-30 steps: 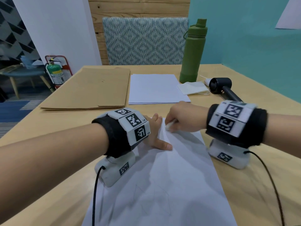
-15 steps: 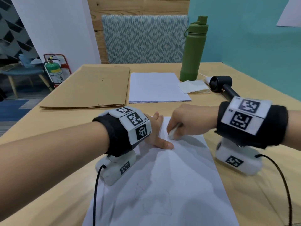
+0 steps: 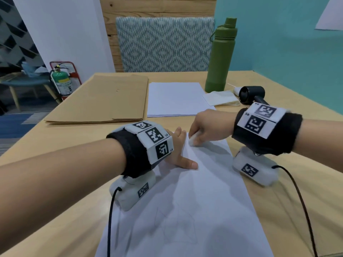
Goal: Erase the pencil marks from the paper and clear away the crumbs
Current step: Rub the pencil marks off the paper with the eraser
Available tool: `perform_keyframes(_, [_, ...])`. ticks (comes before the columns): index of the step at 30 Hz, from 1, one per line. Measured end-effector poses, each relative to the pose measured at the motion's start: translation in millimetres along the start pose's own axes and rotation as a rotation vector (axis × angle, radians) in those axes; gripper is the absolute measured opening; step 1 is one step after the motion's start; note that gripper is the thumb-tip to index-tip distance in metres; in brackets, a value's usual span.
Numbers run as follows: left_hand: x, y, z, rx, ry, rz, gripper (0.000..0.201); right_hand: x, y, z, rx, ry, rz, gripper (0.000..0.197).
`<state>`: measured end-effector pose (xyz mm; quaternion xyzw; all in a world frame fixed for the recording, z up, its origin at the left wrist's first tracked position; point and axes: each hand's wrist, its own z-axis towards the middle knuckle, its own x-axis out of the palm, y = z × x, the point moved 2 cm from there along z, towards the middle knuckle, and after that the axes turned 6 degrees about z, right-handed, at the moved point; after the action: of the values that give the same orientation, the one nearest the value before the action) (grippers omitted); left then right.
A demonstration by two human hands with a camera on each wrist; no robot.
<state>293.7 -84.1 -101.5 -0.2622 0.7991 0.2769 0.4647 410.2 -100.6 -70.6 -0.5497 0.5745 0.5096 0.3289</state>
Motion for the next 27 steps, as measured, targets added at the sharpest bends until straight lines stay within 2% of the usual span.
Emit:
perform_keyframes(2, [0,-1,-1,-0.001,-0.001,-0.004,0.100,-2,-3,11,0.030,-0.098,0.006,0.022])
perform_keyframes(4, [0,-1,-1,0.001,-0.012,-0.003,0.100,1,-2,11,0.001,-0.122,-0.004,0.017])
perform_keyframes(7, [0,-1,-1,0.003,-0.004,-0.012,0.100,7,4,-4,-0.059,0.017,-0.030,0.022])
perform_keyframes(10, [1,0,-1,-0.005,0.026,0.001,0.104,2,7,-10,-0.039,0.140,-0.060,0.008])
perform_keyframes(11, [0,0,-1,-0.003,0.022,0.002,0.103,0,6,-6,-0.025,0.130,-0.071,0.006])
perform_keyframes(14, [-1,-1,-2,0.004,0.016,-0.020,0.101,-6,1,13,0.027,0.000,-0.047,0.023])
perform_keyframes(16, [-2,-2,-3,0.007,0.018,-0.028,0.101,-5,0,19,0.029,-0.091,-0.002,0.024])
perform_keyframes(18, [-1,-2,-2,0.004,0.010,-0.026,0.102,-1,0,15,0.011,-0.121,0.000,0.025])
perform_keyframes(23, [0,-1,-1,-0.003,0.009,-0.010,0.101,4,4,-11,-0.034,0.108,-0.035,0.011])
perform_keyframes(25, [0,-1,-1,-0.002,0.012,-0.008,0.102,1,3,-5,0.001,0.062,-0.036,0.017])
perform_keyframes(27, [0,-1,-1,-0.002,0.020,-0.014,0.102,-3,2,7,0.032,-0.075,-0.030,0.019])
